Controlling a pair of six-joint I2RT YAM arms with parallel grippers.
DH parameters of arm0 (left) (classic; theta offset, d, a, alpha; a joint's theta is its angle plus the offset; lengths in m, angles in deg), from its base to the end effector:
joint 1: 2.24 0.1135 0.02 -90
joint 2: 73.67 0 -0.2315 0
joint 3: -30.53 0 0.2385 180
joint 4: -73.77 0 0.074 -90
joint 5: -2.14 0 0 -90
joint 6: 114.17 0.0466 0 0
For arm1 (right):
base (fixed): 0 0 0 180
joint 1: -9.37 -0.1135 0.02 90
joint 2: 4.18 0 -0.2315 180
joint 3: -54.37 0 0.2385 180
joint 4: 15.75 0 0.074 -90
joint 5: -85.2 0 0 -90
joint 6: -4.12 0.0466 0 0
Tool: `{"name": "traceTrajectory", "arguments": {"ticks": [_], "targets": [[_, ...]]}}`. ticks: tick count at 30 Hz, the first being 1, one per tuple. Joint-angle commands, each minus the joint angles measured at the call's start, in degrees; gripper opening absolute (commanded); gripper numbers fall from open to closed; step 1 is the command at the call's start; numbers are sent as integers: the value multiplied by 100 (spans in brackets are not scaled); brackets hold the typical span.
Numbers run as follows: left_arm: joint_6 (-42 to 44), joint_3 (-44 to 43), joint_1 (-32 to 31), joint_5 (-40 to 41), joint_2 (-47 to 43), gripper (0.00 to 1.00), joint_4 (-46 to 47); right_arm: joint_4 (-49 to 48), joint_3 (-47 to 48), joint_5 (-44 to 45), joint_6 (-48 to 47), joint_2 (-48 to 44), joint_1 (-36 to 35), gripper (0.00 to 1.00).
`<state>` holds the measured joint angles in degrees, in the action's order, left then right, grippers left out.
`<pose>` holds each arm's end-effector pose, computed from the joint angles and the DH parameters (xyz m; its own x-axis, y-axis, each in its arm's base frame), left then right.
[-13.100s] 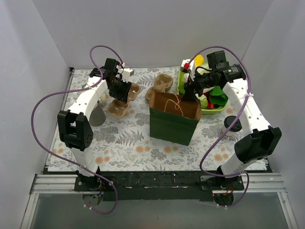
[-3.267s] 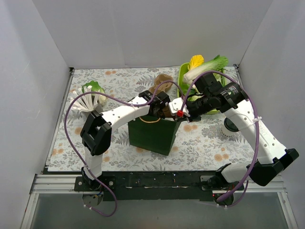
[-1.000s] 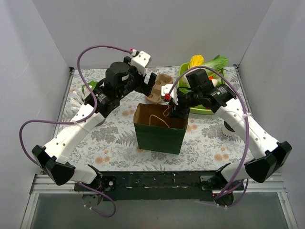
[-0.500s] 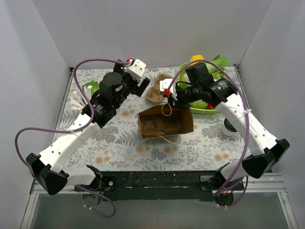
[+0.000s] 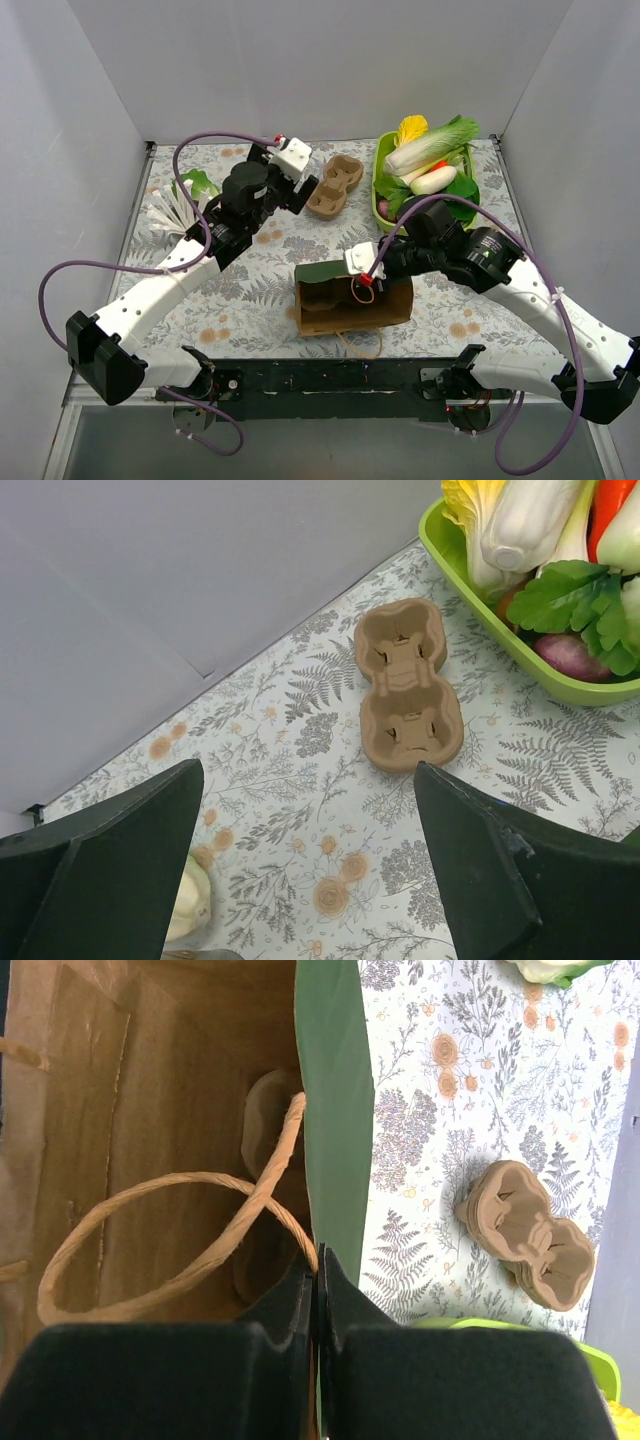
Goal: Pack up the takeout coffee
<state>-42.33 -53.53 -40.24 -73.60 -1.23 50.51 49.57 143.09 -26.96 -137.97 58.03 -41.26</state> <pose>0.2438 -0.1759 0.3582 -0.2778 -0.1663 -0.9461 0.3368 0.9055 -0.2580 0.1239 0.1787 0.3513 0.4677 -0.5819 -0.6653 -0.8681 -0.1609 -0.4695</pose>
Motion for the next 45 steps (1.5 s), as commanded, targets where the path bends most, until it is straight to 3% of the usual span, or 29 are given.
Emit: {"name": "traceTrajectory", "arguments": {"ticks": [1, 13, 17, 19, 21, 22, 25, 26, 28, 32, 41, 45], "targets": [[-224, 138, 47, -178, -46, 87, 166, -170, 258, 202, -116, -16, -174, 1], [-417, -143, 170, -397, 173, 87, -1, -38, 741, -96, 103, 352, -325, 1], [-856, -793, 354, -783, 419, 87, -457, -12, 882, -682, 314, 765, 350, 2], [-1136, -1171, 573, -1248, 524, 87, -808, -29, 1082, -834, 472, 1081, 841, 16], [-1226, -1425, 723, -2311, 595, 87, -1255, 145, 1329, -1063, 498, 1397, 1081, 23], [-1278, -1453, 811, -2514, 621, 87, -1345, 181, 1469, -1098, 516, 1477, 1221, 31], [-1436, -1357, 1021, -3042, 631, 87, -1355, 305, 1804, -1125, 525, 1618, 1327, 38], [-1515, -1330, 1075, -3130, 657, 87, -1329, 322, 1796, -1081, 525, 1601, 1337, 48], [-1577, -1321, 1250, -3368, 692, 86, -1293, 357, 1796, -1020, 577, 1566, 1345, 56], [-1928, -1286, 1532, -3719, 736, 86, -1083, 322, 1901, -835, 1077, 1347, 1521, 61], [-2166, -952, 1699, -4457, 710, 86, -784, 611, 1454, -387, 2010, 582, 3224, 66], [-2193, -856, 1682, -4801, 701, 86, -722, 972, 866, -448, 1792, 625, 5004, 65]]}}
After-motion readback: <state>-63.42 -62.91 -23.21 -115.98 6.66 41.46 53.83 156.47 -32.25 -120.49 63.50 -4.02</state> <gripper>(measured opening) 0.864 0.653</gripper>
